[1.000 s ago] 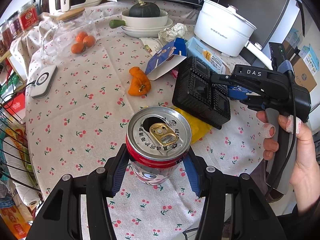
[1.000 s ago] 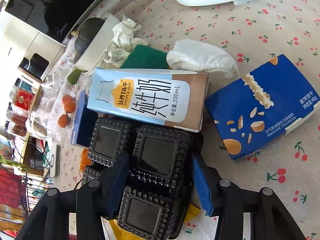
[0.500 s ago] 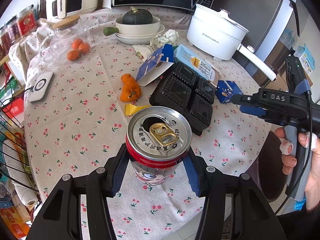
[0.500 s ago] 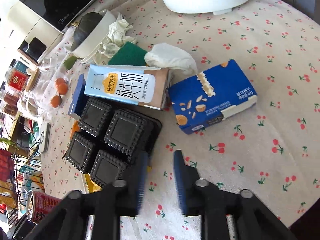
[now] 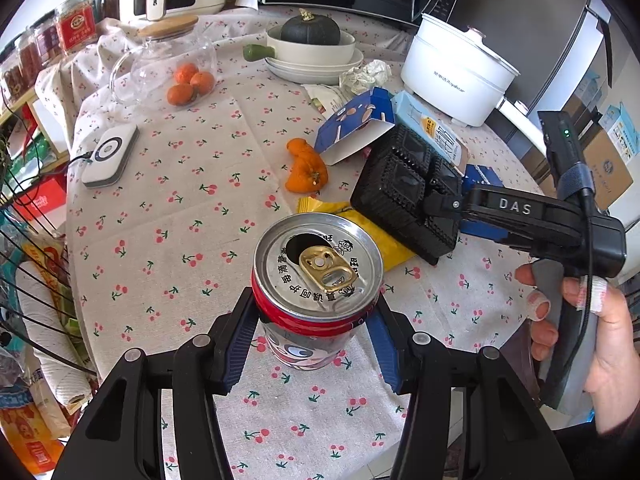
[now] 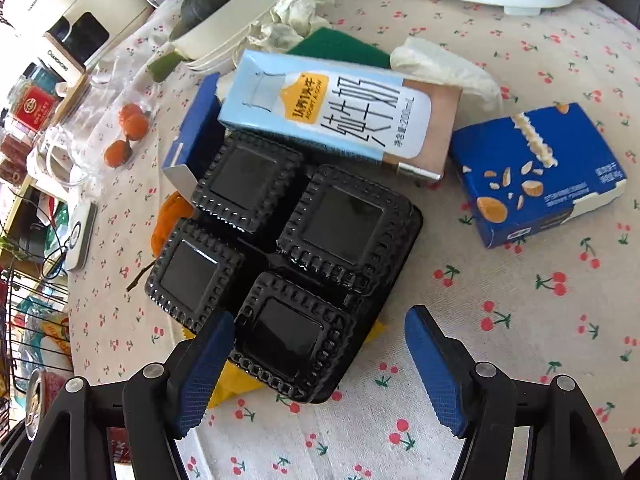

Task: Collect trash
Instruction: 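Move the right tool over the black plastic tray while the left tool holds the can, then close the right tool on the black plastic tray's edge, then carry the tray with the right tool over the bin while the left tool carries the can, then open the right tool to drop the tray while the left tool drops the can into the bin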

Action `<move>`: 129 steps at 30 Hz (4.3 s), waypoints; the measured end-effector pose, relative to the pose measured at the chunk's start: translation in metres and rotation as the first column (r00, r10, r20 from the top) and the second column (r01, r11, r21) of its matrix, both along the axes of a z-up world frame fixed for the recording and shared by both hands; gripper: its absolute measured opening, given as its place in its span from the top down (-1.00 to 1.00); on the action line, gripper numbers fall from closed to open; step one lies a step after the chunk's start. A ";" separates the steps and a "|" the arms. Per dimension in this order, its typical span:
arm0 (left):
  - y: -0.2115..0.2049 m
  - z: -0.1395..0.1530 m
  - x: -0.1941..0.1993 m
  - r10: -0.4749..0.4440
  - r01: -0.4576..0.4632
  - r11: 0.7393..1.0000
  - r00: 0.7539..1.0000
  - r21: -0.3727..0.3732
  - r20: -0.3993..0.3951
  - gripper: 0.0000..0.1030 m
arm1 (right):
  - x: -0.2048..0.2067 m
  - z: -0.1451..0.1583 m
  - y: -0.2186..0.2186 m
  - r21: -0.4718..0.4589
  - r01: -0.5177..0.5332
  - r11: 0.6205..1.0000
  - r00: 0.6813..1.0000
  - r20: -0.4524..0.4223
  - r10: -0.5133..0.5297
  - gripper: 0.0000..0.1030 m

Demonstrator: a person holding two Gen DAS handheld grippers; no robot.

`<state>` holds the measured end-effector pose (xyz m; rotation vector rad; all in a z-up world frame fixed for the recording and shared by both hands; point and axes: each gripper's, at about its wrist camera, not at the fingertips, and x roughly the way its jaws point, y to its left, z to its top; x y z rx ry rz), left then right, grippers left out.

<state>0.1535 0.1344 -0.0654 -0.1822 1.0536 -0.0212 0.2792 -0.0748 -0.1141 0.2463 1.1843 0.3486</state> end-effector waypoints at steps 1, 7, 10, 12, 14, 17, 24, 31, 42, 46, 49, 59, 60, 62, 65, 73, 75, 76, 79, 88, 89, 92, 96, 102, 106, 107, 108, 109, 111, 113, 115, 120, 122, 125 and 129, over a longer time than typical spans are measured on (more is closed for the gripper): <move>0.001 0.000 -0.001 -0.002 0.002 1.000 1.000 -0.001 0.001 -0.09 | 0.001 -0.005 0.000 0.021 0.007 1.000 1.000 -0.012 -0.007 -0.39; -0.001 0.000 -0.004 -0.014 0.014 1.000 1.000 -0.002 -0.002 -0.09 | 0.000 -0.002 0.003 0.043 -0.004 0.999 1.000 0.002 0.004 0.03; -0.005 0.002 -0.006 -0.025 0.025 1.000 1.000 -0.001 0.006 -0.09 | -0.004 0.010 -0.006 0.048 -0.004 0.999 1.000 0.029 0.003 0.91; -0.008 0.004 -0.006 -0.029 0.029 1.000 1.000 -0.002 0.011 -0.09 | -0.007 0.017 -0.015 0.014 -0.008 1.000 0.999 0.048 0.007 0.90; -0.010 0.006 -0.006 -0.029 0.029 1.000 0.999 -0.011 0.015 -0.09 | -0.011 0.019 -0.023 -0.025 -0.011 1.000 0.999 0.046 0.013 0.89; -0.009 0.009 -0.003 -0.022 0.022 1.000 1.000 -0.013 0.021 -0.09 | -0.015 0.020 -0.035 -0.030 0.021 0.999 1.000 0.013 -0.021 0.50; 0.009 0.001 -0.002 0.021 -0.021 1.000 1.000 0.007 0.001 -0.09 | -0.011 0.040 -0.008 -0.017 -0.008 1.000 0.999 0.049 0.009 -0.45; 0.022 -0.004 -0.002 0.029 -0.029 1.000 1.000 0.003 -0.010 -0.09 | 0.010 0.037 0.049 -0.011 -0.069 0.998 0.997 0.034 0.069 -0.23; 0.032 -0.007 -0.004 0.037 -0.037 0.999 0.999 -0.001 -0.020 -0.09 | 0.026 0.031 0.073 -0.064 -0.063 0.996 0.997 0.028 0.065 -0.09; 0.034 -0.007 -0.005 0.039 -0.039 0.999 0.999 -0.004 -0.019 -0.09 | 0.027 0.025 0.085 -0.140 -0.077 0.987 0.996 0.022 0.081 -0.08; 0.034 -0.006 -0.005 0.040 -0.040 0.999 0.999 -0.007 -0.017 -0.09 | 0.025 0.020 0.091 -0.203 -0.089 0.975 0.994 0.041 0.099 -0.08; 0.021 0.003 -0.007 0.011 -0.011 1.000 1.000 -0.014 0.007 -0.09 | 0.001 0.039 0.072 -0.227 -0.111 0.968 0.987 0.091 0.134 0.01; 0.018 0.004 -0.007 0.007 -0.007 1.000 1.000 -0.015 0.009 -0.09 | -0.004 0.044 0.067 -0.225 -0.113 0.968 0.986 0.098 0.138 0.01; 0.011 0.007 -0.007 -0.003 0.003 1.000 1.000 -0.019 0.016 -0.09 | -0.015 0.055 0.057 -0.213 -0.117 0.970 0.984 0.110 0.143 0.01; -0.003 0.012 -0.008 -0.029 0.030 0.999 0.999 -0.021 0.030 -0.09 | -0.034 0.072 0.040 -0.213 -0.123 0.969 0.978 0.139 0.155 0.00; -0.062 0.021 -0.013 -0.130 0.131 0.991 0.990 -0.016 0.061 -0.09 | -0.079 0.097 -0.023 -0.227 -0.091 0.970 0.974 0.182 0.134 0.00; -0.078 0.023 -0.015 -0.159 0.161 0.987 0.985 -0.020 0.066 -0.09 | -0.087 0.097 -0.043 -0.235 -0.071 0.969 0.977 0.182 0.116 0.00; -0.087 0.024 -0.016 -0.175 0.177 0.984 0.982 -0.021 0.070 -0.09 | -0.092 0.096 -0.054 -0.242 -0.059 0.968 0.978 0.182 0.105 0.00; -0.117 0.026 -0.018 -0.226 0.229 0.973 0.971 -0.023 0.081 -0.09 | -0.103 0.090 -0.086 -0.257 -0.023 0.966 0.982 0.177 0.070 -0.01; -0.208 0.025 -0.025 -0.380 0.382 0.924 0.921 -0.006 0.092 -0.09 | -0.133 0.072 -0.180 -0.279 0.073 0.958 0.987 0.156 -0.030 -0.01; -0.217 0.023 -0.026 -0.394 0.396 0.918 0.915 -0.003 0.089 -0.09 | -0.136 0.072 -0.189 -0.277 0.082 0.957 0.987 0.154 -0.040 -0.01; -0.241 0.016 -0.026 -0.429 0.430 0.903 0.900 0.003 0.075 -0.09 | -0.144 0.072 -0.214 -0.273 0.107 0.956 0.986 0.156 -0.065 -0.01; -0.264 0.009 -0.027 -0.470 0.471 0.882 0.880 0.000 0.066 -0.09 | -0.154 0.067 -0.246 -0.267 0.145 0.953 0.983 0.146 -0.108 -0.01; -0.299 -0.001 -0.028 -0.536 0.539 0.841 0.842 -0.051 0.060 -0.09 | -0.165 0.058 -0.281 -0.271 0.182 0.945 0.980 0.126 -0.153 -0.02; -0.314 -0.010 -0.028 -0.554 0.556 0.828 0.831 -0.078 0.046 -0.09 | -0.171 0.054 -0.298 -0.270 0.199 0.942 0.978 0.117 -0.173 -0.02; -0.318 -0.011 -0.029 -0.558 0.560 0.825 0.828 -0.075 0.044 -0.09 | -0.171 0.052 -0.301 -0.266 0.201 0.943 0.978 0.111 -0.177 -0.02; -0.320 -0.012 -0.029 -0.562 0.563 0.823 0.826 -0.069 0.043 -0.09 | -0.172 0.051 -0.303 -0.262 0.202 0.944 0.978 0.104 -0.180 -0.02; -0.322 -0.012 -0.029 -0.564 0.566 0.822 0.824 -0.064 0.041 -0.09 | -0.171 0.049 -0.304 -0.258 0.200 0.945 0.979 0.096 -0.181 -0.02; -0.323 -0.014 -0.029 -0.565 0.566 0.822 0.824 -0.056 0.036 -0.09 | -0.170 0.046 -0.305 -0.248 0.190 0.950 0.981 0.076 -0.176 -0.04; -0.322 -0.015 -0.028 -0.562 0.563 0.825 0.826 -0.054 0.029 -0.09 | -0.168 0.042 -0.305 -0.229 0.184 0.956 0.983 0.053 -0.177 -0.08; -0.320 -0.017 -0.025 -0.558 0.558 0.828 0.830 -0.056 0.024 -0.09 | -0.165 0.039 -0.303 -0.218 0.178 0.959 0.984 0.034 -0.175 -0.22; -0.318 -0.017 -0.023 -0.554 0.554 0.830 0.832 -0.061 0.026 -0.09 | -0.161 0.038 -0.295 -0.227 0.159 0.961 0.987 0.045 -0.153 -0.38; -0.320 -0.018 -0.023 -0.558 0.559 0.827 0.829 -0.063 0.030 -0.09 | -0.161 0.038 -0.295 -0.230 0.160 0.960 0.987 0.045 -0.153 -0.39; -0.328 -0.018 -0.024 -0.575 0.576 0.815 0.818 -0.069 0.037 -0.09 | -0.162 0.036 -0.301 -0.235 0.171 0.957 0.985 0.039 -0.166 -0.40; -0.342 -0.023 -0.024 -0.602 0.603 0.793 0.797 -0.090 0.040 -0.09 | -0.165 0.036 -0.314 -0.231 0.196 0.953 0.980 0.035 -0.194 -0.40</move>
